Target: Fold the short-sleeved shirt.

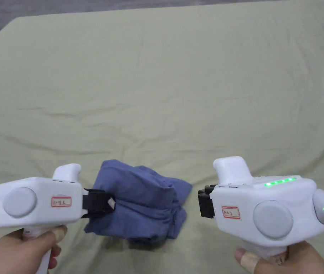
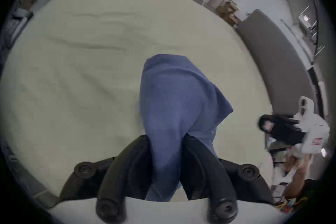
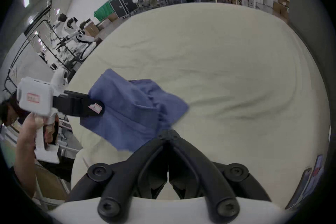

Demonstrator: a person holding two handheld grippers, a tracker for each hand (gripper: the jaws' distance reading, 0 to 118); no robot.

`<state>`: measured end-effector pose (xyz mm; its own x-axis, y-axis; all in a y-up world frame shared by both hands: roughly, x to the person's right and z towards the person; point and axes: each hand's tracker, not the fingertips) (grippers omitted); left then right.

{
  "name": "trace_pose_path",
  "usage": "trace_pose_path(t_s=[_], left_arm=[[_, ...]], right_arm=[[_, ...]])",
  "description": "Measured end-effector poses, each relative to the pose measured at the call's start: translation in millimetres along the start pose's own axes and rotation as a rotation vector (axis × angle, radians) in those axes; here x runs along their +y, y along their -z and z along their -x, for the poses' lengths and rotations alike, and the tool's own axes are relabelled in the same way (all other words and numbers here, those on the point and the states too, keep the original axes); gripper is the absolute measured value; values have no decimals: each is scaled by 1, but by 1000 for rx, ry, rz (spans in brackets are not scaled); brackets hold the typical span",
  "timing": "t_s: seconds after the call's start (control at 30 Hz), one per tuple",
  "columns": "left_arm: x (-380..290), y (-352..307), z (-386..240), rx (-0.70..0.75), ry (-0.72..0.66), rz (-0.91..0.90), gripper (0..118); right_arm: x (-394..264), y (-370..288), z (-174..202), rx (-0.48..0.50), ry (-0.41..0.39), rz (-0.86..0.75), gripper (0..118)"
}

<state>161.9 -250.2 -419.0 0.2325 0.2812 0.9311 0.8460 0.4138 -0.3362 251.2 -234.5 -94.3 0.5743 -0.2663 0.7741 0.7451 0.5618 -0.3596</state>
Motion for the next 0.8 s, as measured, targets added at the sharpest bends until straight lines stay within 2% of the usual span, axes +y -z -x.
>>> trace_pose_path(t_s=[0.13,0.23,0.3,0.43,0.47,0.5,0.53,0.6,0.63,0.7,0.8], left_arm=[[9,-32,89,163,-109,12,25],[11,-45,138,343,-132,54,25],[12,-46,168,427,-149,94,25],[8,-34,195,442,-247,155,25],[6,-28,195,437,-233,156,25],[6,-22,192,442,-232,158,29],[5,-15,188,462,-227,166,51],[2,-7,179,551,-159,188,116],[1,-4,177,598,-119,202,118],[2,-18,165,556,-71,172,118],[14,-51,148,510,-133,11,118]], right_arm=[[7,-3,46,130,-42,-11,2],[7,-5,79,187,-115,0,2],[6,-6,95,214,-136,7,2],[3,-7,113,235,-185,22,2],[2,-6,113,234,-192,26,2],[2,-6,114,234,-197,30,2],[2,-6,115,232,-202,34,2],[1,-6,113,225,-207,35,2],[1,-7,112,213,-213,33,2],[1,-8,108,201,-216,29,2],[1,-8,97,176,-203,22,2]])
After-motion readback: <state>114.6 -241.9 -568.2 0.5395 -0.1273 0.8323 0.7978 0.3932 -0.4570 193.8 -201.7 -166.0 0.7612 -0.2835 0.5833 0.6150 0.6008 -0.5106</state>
